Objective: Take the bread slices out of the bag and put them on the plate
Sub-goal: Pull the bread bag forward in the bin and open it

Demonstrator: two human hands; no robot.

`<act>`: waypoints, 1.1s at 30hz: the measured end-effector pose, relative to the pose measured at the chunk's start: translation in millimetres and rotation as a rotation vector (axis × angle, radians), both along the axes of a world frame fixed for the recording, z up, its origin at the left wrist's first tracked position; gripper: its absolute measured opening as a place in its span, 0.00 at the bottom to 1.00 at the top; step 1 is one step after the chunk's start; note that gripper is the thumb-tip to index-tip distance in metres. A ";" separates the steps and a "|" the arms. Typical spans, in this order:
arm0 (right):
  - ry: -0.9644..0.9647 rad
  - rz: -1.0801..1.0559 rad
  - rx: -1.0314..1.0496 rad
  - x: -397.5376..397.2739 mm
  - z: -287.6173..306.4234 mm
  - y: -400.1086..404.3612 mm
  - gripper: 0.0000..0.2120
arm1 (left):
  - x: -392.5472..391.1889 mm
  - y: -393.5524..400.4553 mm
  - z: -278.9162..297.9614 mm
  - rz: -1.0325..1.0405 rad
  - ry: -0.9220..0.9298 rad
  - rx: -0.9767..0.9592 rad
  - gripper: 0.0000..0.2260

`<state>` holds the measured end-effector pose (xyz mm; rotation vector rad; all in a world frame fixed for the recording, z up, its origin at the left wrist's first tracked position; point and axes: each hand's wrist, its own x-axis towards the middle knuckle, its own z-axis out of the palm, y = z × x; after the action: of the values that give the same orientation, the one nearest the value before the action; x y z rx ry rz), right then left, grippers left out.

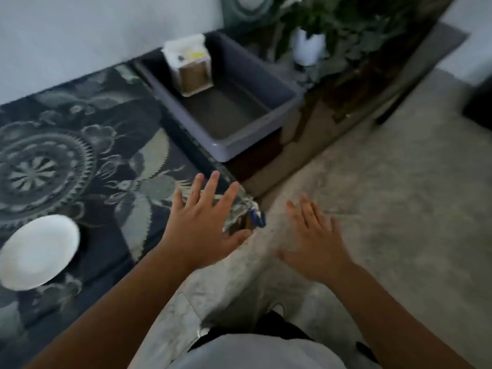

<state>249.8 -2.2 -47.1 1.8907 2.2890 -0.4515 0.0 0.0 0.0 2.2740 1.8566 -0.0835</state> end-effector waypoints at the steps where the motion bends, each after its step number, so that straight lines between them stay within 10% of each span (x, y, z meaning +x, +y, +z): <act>1: -0.014 -0.073 -0.034 19.2 -0.3 -7.7 0.50 | 19.2 7.5 -0.6 -0.063 -0.012 -0.003 0.41; 15: 0.058 -0.494 0.015 215.9 -13.8 -49.0 0.47 | 240.7 60.2 -24.5 -0.494 -0.030 0.070 0.41; 33: 0.075 -0.467 -0.006 271.9 -16.8 105.0 0.45 | 318.9 213.5 -41.5 -0.489 0.001 0.082 0.41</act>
<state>521.7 102.7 -63.9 2.4434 1.8647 -0.5860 318.9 213.5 -41.5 2.7325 1.2837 -0.0813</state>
